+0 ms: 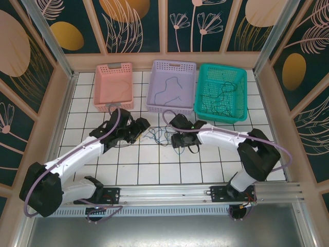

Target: Untangle the cables

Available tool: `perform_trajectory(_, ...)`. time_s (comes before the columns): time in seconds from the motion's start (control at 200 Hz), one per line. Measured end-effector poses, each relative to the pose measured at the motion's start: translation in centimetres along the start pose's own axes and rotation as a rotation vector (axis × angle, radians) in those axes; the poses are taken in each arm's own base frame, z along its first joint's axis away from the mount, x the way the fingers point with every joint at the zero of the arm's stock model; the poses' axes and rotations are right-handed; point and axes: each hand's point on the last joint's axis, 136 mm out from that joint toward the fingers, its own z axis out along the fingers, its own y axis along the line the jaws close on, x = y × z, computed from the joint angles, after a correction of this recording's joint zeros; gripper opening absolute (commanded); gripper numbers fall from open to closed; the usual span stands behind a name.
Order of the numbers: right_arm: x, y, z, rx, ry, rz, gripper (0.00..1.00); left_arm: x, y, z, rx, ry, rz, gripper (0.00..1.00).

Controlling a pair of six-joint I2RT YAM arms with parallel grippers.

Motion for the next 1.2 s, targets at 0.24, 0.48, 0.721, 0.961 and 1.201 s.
perform_trajectory(0.24, -4.1, -1.1, -0.3, -0.059, -0.027, 0.242, 0.45, -0.5, -0.7, -0.6, 0.010, -0.025, 0.022, 0.68)
perform_trajectory(0.48, -3.3, -0.7, 3.5, -0.025, 0.068, 0.336, 0.39, -0.5, -1.1, -1.0, 0.026, -0.031, 0.035, 0.67)
perform_trajectory(0.721, -3.0, -1.1, 4.5, 0.019, 0.078, 0.354, 0.23, -0.5, -1.3, -1.3, 0.036, -0.034, 0.037, 0.67)
perform_trajectory(0.961, -3.6, -1.3, 4.6, 0.045, 0.039, 0.351, 0.00, -0.4, -1.2, -1.3, 0.034, -0.030, 0.037, 0.66)
perform_trajectory(1.201, -5.8, 1.4, -1.5, 0.008, -0.158, 0.240, 0.00, -0.3, -1.2, -1.3, 0.036, -0.025, 0.036, 0.68)
